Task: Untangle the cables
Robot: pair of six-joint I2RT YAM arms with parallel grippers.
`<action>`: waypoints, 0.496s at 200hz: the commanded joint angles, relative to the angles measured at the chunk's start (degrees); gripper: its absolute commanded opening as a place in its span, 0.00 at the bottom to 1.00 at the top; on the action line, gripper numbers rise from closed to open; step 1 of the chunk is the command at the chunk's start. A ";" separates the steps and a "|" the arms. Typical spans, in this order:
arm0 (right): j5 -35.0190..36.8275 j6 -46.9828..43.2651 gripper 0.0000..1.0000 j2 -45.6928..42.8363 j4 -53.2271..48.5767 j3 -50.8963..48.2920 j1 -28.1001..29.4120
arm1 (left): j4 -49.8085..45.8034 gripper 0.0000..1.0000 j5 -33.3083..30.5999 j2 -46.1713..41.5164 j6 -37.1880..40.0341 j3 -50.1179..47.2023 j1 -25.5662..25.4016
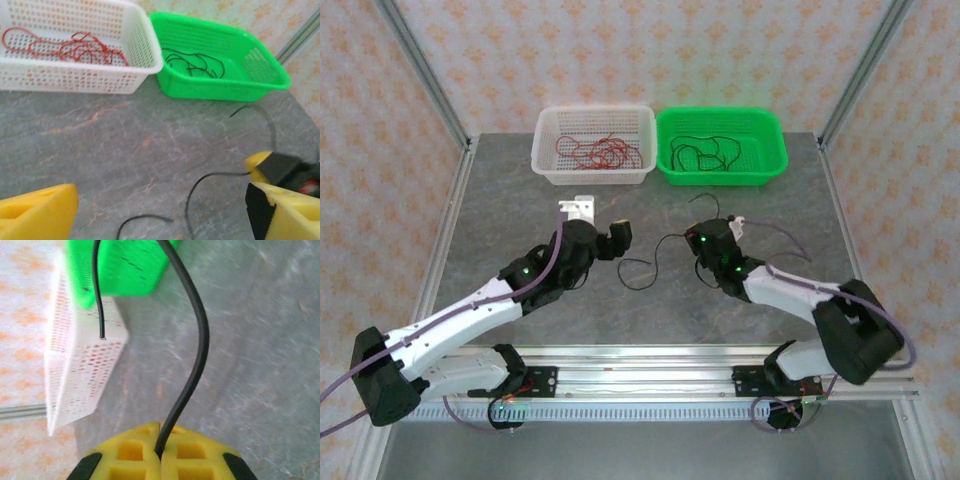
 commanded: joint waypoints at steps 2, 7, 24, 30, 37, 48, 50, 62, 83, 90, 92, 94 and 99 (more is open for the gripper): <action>5.26 -9.15 0.00 -6.25 -2.80 -0.78 -0.12 | 3.82 0.89 -1.20 -3.05 -4.07 -3.97 -0.50; 5.55 -10.49 0.00 -7.51 -3.21 -0.56 -0.12 | 4.14 0.89 -1.01 -3.60 -4.19 -4.51 -0.49; 6.20 -15.28 0.00 -11.58 -4.11 0.10 -0.12 | 4.74 0.89 -0.85 -4.99 -4.17 -5.78 -0.62; 6.43 -16.82 0.00 -12.66 -4.53 0.41 -0.12 | 4.75 0.88 -0.84 -5.39 -4.21 -6.05 -0.65; 6.53 -18.82 0.00 -13.90 -4.84 0.82 -0.12 | 4.75 0.89 -0.93 -5.76 -4.17 -6.22 -0.66; 6.59 -22.13 0.00 -15.47 -5.26 1.56 -0.12 | 4.66 0.88 -0.94 -6.16 -4.19 -6.35 -0.74; 6.65 -22.73 0.00 -15.65 -5.35 1.77 -0.09 | 4.62 0.88 -0.92 -6.24 -4.19 -6.35 -0.76; 6.22 -27.04 0.00 -16.59 -5.28 3.06 -0.18 | 4.42 0.88 -0.76 -6.48 -4.16 -6.35 -0.80; 4.97 -35.38 0.00 -17.27 -6.97 7.40 -0.25 | 4.72 0.88 -0.14 -6.77 -4.22 -6.89 -1.04; 5.00 -38.03 0.00 -17.32 -7.82 9.31 -0.28 | 4.83 0.88 0.17 -6.94 -4.22 -7.12 -1.02; 5.04 -38.64 0.00 -17.32 -8.08 9.90 -0.29 | 4.97 0.88 0.24 -7.00 -4.24 -7.27 -1.14; 5.12 -39.58 0.00 -17.34 -8.41 10.53 -0.29 | 5.04 0.88 0.28 -7.04 -4.25 -7.35 -1.16; 5.53 -41.56 0.00 -17.32 -9.24 12.24 -0.29 | 5.23 0.88 0.29 -7.18 -4.21 -7.61 -1.17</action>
